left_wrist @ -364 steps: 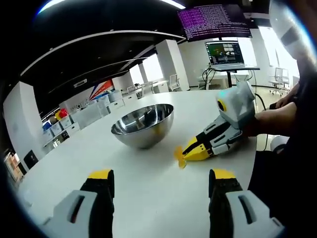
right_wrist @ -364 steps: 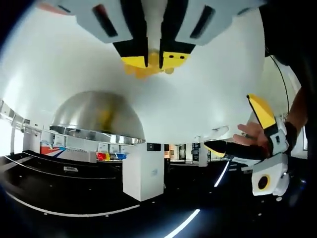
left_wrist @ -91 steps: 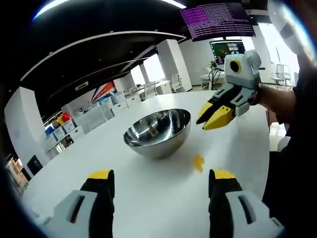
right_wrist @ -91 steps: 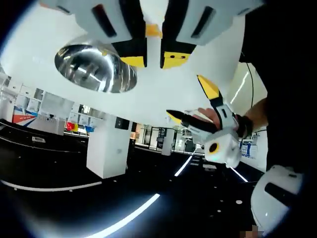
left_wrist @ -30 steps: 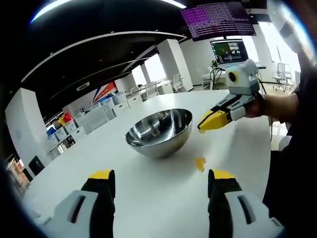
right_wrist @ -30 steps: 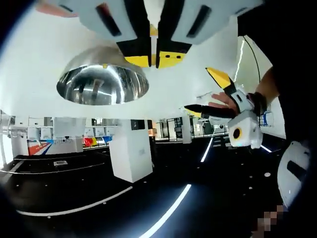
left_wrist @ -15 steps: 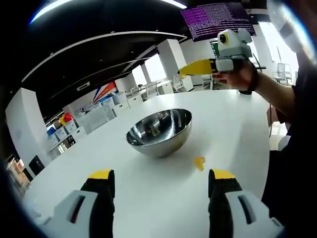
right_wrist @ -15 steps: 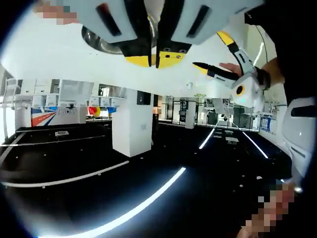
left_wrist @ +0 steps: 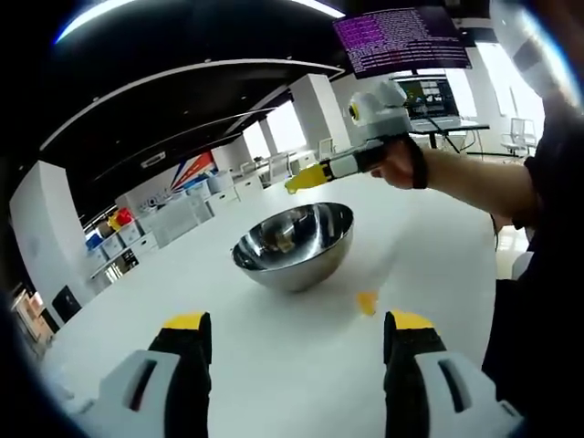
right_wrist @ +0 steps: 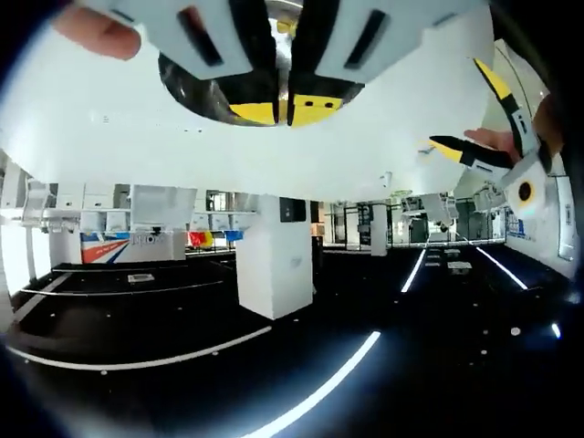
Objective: Pick up the QQ candy scattered on the table and place it into the stainless steel bowl on the table
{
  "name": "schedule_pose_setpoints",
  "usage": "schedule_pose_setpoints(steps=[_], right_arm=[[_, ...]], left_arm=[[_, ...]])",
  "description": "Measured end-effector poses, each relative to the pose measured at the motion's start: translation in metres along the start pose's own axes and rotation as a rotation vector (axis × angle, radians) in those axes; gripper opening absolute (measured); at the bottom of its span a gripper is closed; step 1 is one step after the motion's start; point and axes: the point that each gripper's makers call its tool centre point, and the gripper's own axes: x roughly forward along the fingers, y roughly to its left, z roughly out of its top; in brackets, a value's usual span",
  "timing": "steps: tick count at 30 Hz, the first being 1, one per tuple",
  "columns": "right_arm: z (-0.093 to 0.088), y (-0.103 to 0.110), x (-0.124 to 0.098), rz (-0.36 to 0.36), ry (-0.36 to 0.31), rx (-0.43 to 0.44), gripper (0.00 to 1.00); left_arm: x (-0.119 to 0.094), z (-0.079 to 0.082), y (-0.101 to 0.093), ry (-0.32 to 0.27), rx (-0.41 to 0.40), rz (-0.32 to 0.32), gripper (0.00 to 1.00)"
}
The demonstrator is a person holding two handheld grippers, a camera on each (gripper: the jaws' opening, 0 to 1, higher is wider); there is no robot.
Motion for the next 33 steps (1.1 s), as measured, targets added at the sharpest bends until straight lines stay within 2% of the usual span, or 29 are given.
schedule_pose_setpoints(steps=[6,13,24,28,33], right_arm=[[-0.026,-0.007,0.006,-0.008,0.06,0.038,0.03],[-0.035,-0.005,0.006,-0.005,0.084,0.018,0.03],[-0.04,0.001,0.007,0.016,0.094,-0.024,0.05],[-0.038,0.003,0.008,0.025,0.085,-0.033,0.15],[-0.038,0.003,0.007,0.027,0.082,-0.038,0.15]], left_arm=[[0.002,0.0,0.001,0.001,-0.007,-0.001,0.77],[0.005,-0.001,0.001,0.008,-0.008,-0.002,0.77],[0.004,-0.002,-0.001,0.008,-0.009,-0.005,0.77],[0.003,-0.002,0.0,0.007,-0.01,-0.003,0.77],[0.003,-0.003,0.0,0.007,-0.01,-0.003,0.77]])
